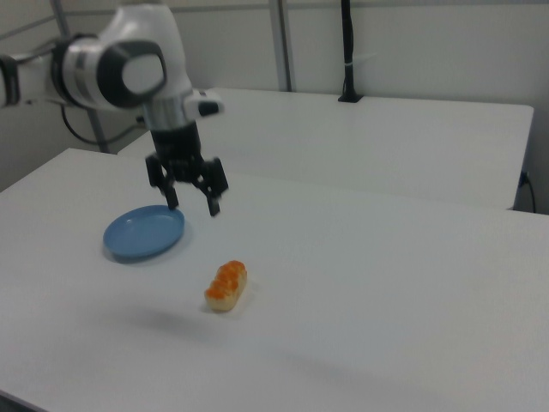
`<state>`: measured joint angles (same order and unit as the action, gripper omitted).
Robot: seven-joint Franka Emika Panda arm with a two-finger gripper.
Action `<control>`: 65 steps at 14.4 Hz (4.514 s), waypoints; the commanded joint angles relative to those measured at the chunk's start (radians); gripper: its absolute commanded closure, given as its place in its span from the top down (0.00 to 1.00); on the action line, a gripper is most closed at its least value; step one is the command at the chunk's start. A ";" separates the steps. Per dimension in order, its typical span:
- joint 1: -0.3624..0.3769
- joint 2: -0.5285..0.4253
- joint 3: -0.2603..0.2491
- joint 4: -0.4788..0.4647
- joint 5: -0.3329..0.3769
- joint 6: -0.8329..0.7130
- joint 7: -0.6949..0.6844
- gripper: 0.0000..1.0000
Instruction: Put the bread onto the plate
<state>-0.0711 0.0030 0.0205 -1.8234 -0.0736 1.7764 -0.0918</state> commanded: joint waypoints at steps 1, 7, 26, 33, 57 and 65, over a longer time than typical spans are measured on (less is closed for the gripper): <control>-0.009 0.067 -0.007 -0.109 0.021 0.139 -0.023 1.00; -0.009 0.274 -0.007 -0.108 0.000 0.323 -0.011 1.00; 0.256 0.299 0.015 0.110 0.009 0.296 0.317 0.20; 0.381 0.480 0.016 0.260 0.005 0.340 0.550 0.21; 0.225 0.188 0.026 0.251 -0.003 0.038 0.332 1.00; 0.044 -0.011 0.024 0.234 0.006 -0.244 0.043 1.00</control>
<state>0.0141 0.0496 0.0417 -1.5376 -0.0777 1.5433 -0.0053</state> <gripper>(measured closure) 0.000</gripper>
